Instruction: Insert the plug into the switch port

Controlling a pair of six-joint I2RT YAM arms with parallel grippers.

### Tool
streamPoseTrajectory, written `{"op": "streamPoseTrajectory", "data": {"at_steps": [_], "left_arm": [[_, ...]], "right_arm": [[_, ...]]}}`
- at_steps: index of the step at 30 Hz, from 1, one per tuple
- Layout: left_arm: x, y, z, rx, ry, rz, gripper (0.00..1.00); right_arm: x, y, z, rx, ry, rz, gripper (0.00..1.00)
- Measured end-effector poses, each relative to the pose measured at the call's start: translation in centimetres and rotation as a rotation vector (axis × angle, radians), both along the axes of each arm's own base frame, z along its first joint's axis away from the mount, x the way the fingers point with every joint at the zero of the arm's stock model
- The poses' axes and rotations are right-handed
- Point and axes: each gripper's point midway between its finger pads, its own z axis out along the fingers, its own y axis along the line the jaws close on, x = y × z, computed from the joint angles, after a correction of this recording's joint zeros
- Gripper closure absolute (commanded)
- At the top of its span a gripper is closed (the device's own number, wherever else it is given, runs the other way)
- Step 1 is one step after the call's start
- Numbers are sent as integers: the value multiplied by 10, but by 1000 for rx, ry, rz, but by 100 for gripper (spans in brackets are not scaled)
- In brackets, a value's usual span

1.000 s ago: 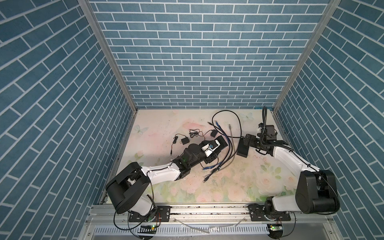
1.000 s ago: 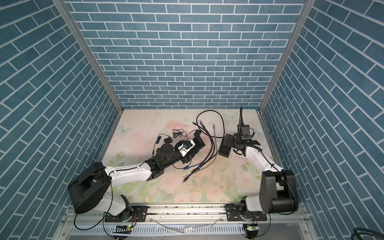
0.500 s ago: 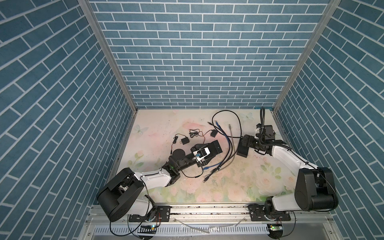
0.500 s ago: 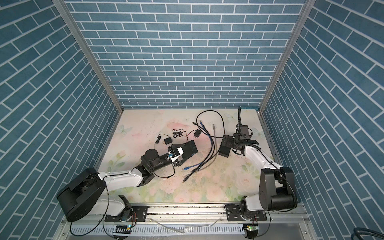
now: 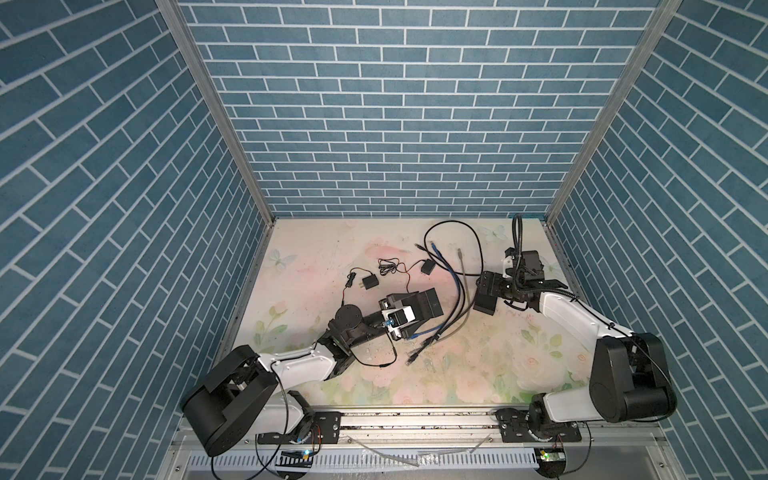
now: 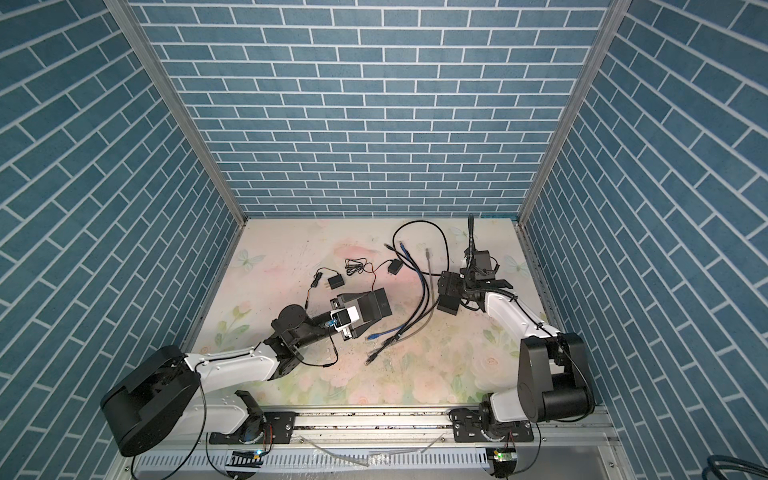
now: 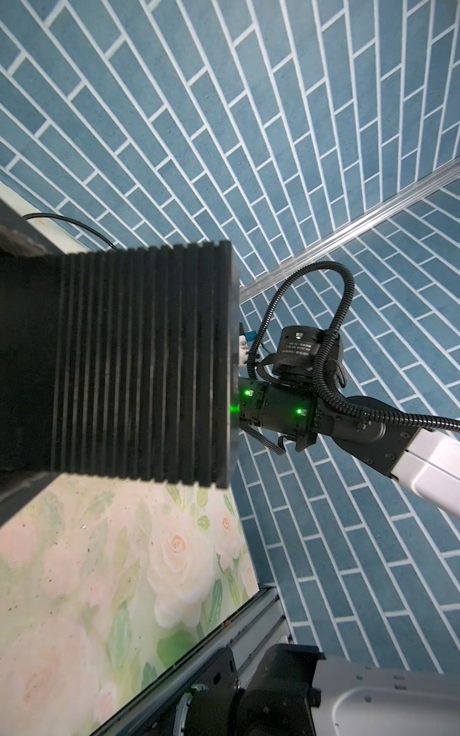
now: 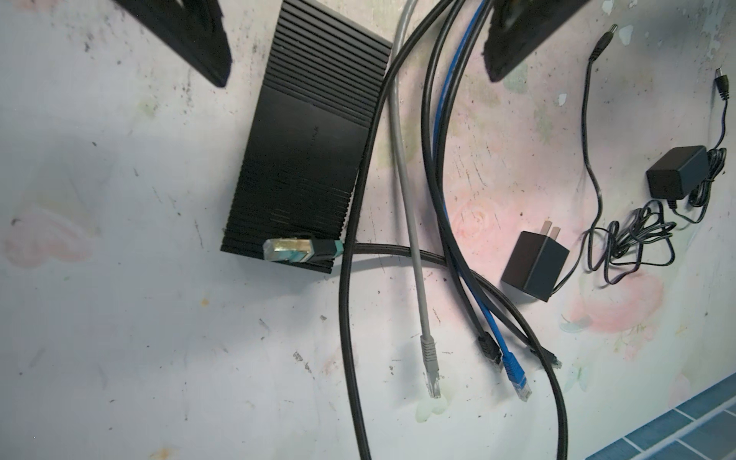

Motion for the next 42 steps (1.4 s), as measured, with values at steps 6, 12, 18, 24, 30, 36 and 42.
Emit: {"op": "streamPoseTrajectory", "data": {"at_steps": [6, 12, 18, 24, 30, 36, 42], "left_arm": [[0, 9, 8, 15, -26, 43, 62], [18, 37, -5, 28, 7, 241, 56], [43, 83, -7, 15, 76, 536, 53], [58, 132, 0, 2, 159, 808, 50], [59, 179, -2, 5, 243, 1041, 51], [51, 222, 0, -5, 322, 1208, 51], [39, 266, -7, -20, 398, 1344, 49]], "right_arm": [[-2, 17, 4, 18, -14, 56, 3], [2, 51, 23, 38, -51, 140, 6], [7, 104, 37, 46, -70, 257, 11], [6, 159, 30, 26, -27, 370, 18], [-3, 221, 25, 14, 3, 488, 21], [-13, 281, 17, 19, 21, 586, 27], [-19, 327, -1, 26, 55, 645, 32]]}}
